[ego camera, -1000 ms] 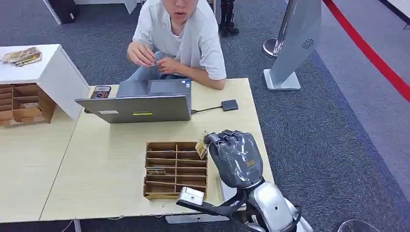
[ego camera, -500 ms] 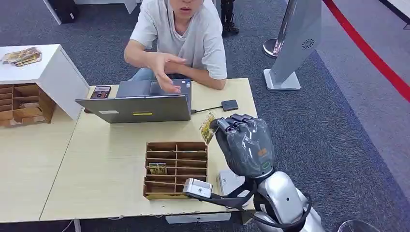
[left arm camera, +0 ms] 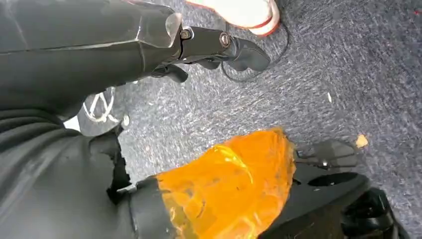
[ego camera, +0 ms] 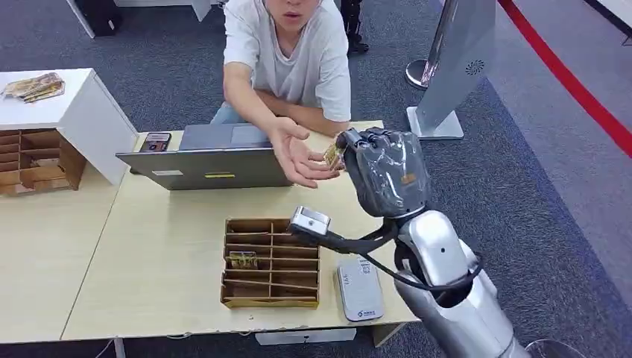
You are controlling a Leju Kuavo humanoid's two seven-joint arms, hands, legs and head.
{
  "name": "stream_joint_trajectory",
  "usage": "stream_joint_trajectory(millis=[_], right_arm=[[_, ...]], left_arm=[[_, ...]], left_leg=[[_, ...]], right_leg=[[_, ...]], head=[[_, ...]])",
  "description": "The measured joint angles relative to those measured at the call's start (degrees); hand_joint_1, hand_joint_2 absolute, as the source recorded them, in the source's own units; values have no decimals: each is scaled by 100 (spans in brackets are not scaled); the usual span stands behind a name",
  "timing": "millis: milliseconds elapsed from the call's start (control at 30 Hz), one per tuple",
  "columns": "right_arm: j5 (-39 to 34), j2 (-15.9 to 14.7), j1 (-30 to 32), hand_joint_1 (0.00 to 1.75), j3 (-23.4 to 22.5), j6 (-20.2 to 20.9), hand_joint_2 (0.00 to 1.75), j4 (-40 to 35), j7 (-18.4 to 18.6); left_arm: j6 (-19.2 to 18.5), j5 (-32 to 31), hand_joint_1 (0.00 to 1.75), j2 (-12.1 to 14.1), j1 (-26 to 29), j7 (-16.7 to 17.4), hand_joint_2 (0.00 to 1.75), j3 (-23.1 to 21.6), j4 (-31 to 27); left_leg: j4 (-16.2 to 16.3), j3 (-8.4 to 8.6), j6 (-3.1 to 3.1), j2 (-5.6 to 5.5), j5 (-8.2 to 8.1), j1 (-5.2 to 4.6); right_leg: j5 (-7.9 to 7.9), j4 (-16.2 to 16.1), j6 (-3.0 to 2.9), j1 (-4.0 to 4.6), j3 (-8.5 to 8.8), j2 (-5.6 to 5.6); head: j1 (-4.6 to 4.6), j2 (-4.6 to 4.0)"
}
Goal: Pass the card to the sensor for recognition and then transmit it.
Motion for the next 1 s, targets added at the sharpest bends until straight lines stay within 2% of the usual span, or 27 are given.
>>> stream_joint_trajectory(millis=[167,267,300,333,367,400,600,633,767,1000], right_arm=[[113,120,-283,175,-61,334,175,458,142],[157,183,-365,175,-63,369,175,672,157],[157,199,-369,169,-63,365,175,712,157],[157,212,-368,154,-63,349,175,745,157],[155,219,-368,70,-63,345,175,758,157],[155,229,-366,0,-63,339,175,773,155],[-15,262,-351,0,-63,319,175,741,76],[-28,264,-352,0,-63,321,0,728,68],[-136,262,-345,0,-118,275,0,675,50],[-835,214,-117,0,-496,-237,0,380,-228]], left_arm=[[-61,-181,0,0,-74,170,0,-175,0],[-89,-205,0,0,-106,207,0,-249,0],[-90,-214,0,0,-114,221,0,-275,0],[-94,-221,0,2,-121,232,0,-306,0],[-101,-227,0,2,-128,234,0,-319,0],[-107,-229,0,2,-133,234,0,-323,0],[-100,-242,0,7,-149,247,0,-382,0],[-94,-242,0,7,-150,247,0,-395,0],[-59,-240,0,7,-155,245,0,-439,0],[88,-65,0,7,-171,105,0,-459,2]], left_leg=[[0,1,0,0,0,0],[0,0,0,-3,0,0],[0,0,0,-3,0,0],[0,0,0,-3,0,0],[0,0,0,-3,0,0],[0,0,0,-3,0,0],[0,0,0,-3,0,0],[0,0,0,-2,0,0],[1,1,0,-2,0,0],[2,1,0,-2,0,-1]], right_leg=[[0,0,0,0,0,0],[0,0,0,0,0,-1],[0,0,0,0,0,-1],[0,0,0,0,0,-1],[0,0,0,0,0,-1],[0,0,0,0,0,-1],[0,0,0,0,-1,-1],[0,0,0,0,-1,0],[0,0,0,0,-1,0],[0,-1,0,0,-2,0]], head=[[-2,0],[-2,0],[-2,0],[-2,0],[-2,0],[-2,0],[-2,0],[0,0],[0,0],[-2,0]])
